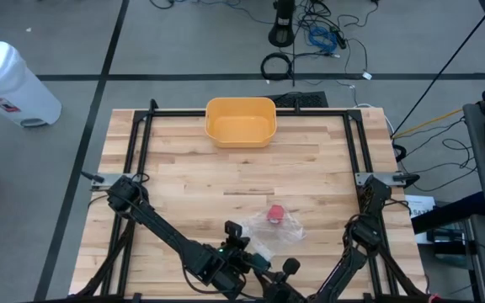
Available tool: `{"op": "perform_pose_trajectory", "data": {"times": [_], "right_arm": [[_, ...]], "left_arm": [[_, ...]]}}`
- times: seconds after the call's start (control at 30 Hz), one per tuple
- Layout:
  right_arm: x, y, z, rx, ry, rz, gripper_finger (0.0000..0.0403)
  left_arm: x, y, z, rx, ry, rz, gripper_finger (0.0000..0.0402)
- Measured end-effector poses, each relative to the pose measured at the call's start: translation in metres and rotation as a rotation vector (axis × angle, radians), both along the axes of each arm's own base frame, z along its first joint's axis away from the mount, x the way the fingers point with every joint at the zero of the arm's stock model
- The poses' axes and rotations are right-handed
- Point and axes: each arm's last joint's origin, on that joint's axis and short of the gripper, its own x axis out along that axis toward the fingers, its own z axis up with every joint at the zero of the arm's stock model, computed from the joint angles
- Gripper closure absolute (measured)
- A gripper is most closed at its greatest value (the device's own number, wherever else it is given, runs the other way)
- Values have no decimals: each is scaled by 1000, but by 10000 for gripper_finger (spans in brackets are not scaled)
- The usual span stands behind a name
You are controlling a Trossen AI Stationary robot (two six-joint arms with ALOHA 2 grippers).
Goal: Roll bandage
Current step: Put the rolled green bandage into the transparent zip bag
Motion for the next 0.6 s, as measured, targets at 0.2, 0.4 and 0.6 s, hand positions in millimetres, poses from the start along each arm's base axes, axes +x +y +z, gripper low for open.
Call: {"op": "perform_pose_trajectory", "data": {"times": [0.2,0.4,0.6], "right_arm": [[2,-2,0,0,0,-5,381],[2,-2,0,6,-5,-8,371],[2,-2,0,-3,3,-3,370]], "left_arm": [[0,0,0,0,1,0,401],[0,0,0,1,1,0,401],[0,0,0,1,1,0,401]]}}
